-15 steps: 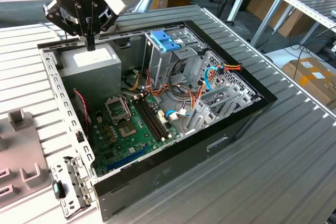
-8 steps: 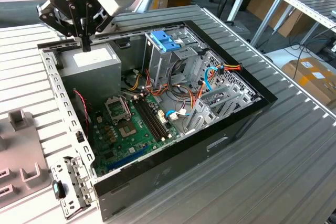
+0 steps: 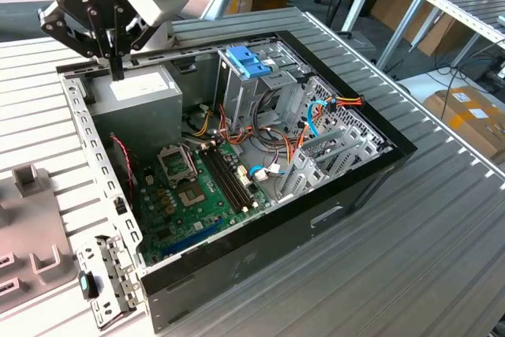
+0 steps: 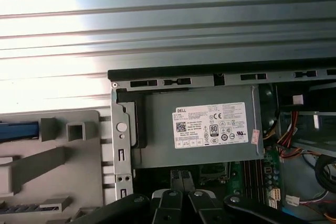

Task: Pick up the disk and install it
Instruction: 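Reach for the disk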

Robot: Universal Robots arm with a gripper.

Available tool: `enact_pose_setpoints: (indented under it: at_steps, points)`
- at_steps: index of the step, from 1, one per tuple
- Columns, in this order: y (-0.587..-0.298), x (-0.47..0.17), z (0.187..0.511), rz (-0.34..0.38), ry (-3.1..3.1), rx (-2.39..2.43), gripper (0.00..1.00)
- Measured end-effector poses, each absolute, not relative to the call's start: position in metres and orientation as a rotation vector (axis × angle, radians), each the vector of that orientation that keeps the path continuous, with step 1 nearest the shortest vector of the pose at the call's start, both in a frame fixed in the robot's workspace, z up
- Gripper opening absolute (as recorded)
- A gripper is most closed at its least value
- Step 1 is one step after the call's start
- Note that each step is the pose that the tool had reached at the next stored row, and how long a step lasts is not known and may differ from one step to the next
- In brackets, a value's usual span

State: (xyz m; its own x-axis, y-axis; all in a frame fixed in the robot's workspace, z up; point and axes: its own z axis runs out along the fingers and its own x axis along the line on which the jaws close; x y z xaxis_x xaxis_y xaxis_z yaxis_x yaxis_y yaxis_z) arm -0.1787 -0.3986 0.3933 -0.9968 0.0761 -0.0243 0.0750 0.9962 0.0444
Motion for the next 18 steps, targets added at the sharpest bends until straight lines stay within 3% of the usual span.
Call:
enact_pose_setpoints:
  at_steps: [18]
  points:
    - [-0.39,-0.208,0.393,0.068,3.113,0.118,0.11]
